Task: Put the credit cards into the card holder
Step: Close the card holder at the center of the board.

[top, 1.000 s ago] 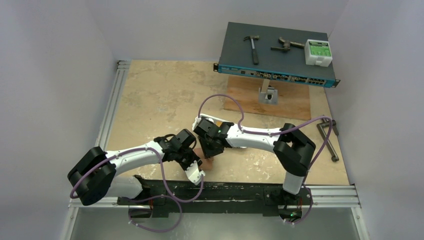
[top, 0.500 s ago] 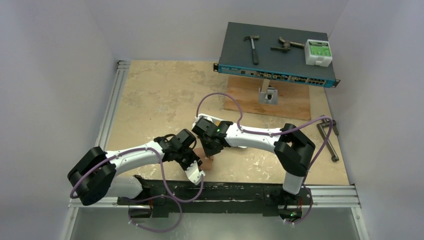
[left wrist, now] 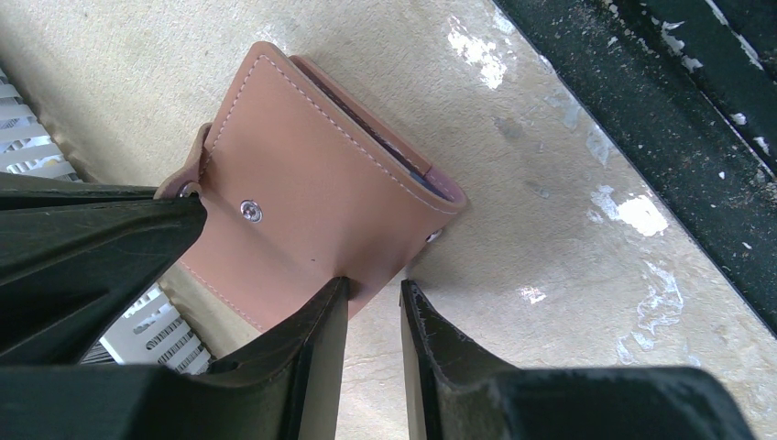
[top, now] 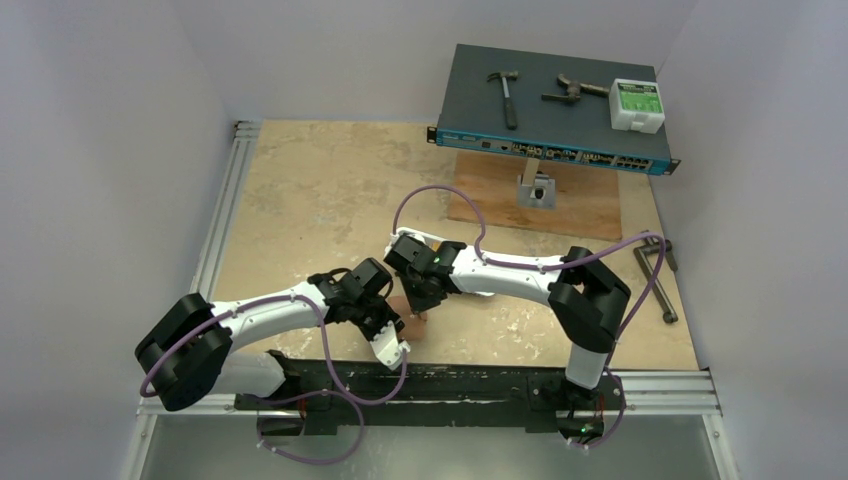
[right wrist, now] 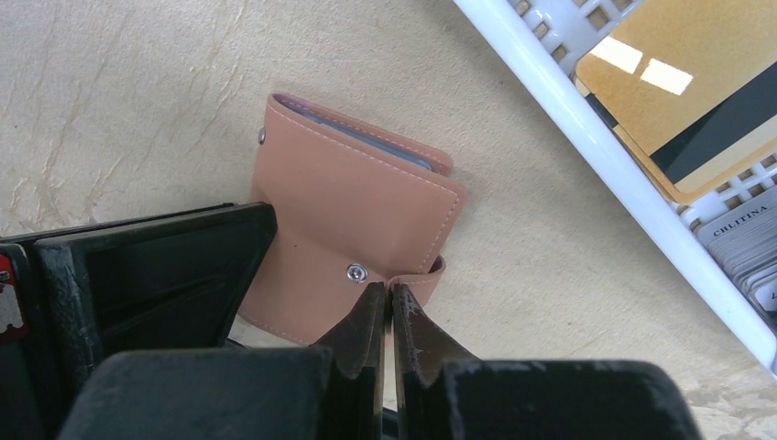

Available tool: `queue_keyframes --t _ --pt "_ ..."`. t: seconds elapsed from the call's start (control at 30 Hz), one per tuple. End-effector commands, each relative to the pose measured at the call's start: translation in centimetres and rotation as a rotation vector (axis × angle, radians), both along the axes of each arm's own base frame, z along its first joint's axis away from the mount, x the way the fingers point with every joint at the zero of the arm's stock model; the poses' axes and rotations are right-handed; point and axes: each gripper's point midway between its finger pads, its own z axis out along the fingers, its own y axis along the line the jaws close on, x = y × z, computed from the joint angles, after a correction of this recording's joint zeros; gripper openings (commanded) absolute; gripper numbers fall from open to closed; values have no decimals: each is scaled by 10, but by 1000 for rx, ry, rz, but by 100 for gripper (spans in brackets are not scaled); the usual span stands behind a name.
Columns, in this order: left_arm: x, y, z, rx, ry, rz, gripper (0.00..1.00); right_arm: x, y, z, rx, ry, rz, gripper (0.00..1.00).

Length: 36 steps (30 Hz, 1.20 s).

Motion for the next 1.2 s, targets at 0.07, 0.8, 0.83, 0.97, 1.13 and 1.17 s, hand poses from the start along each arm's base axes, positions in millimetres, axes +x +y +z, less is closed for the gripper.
queue_keyframes --t 0.07,0.8,0.83,0.97,1.13,1.17 --pt "-9 -1 1 3 30 -32 26 -5 9 12 52 1 7 3" --pt "-12 2 -1 12 35 -37 25 -6 6 17 49 0 -7 8" --pt "-12 3 -1 12 33 -38 25 -6 6 18 49 0 -6 7" --pt "-13 4 -2 16 37 -37 25 -7 6 21 46 1 -6 0" --pt "-13 4 -2 19 35 -42 25 -8 6 25 45 -5 -2 0" --pt "-13 4 -2 18 34 -42 25 -8 6 25 44 -5 -3 1"
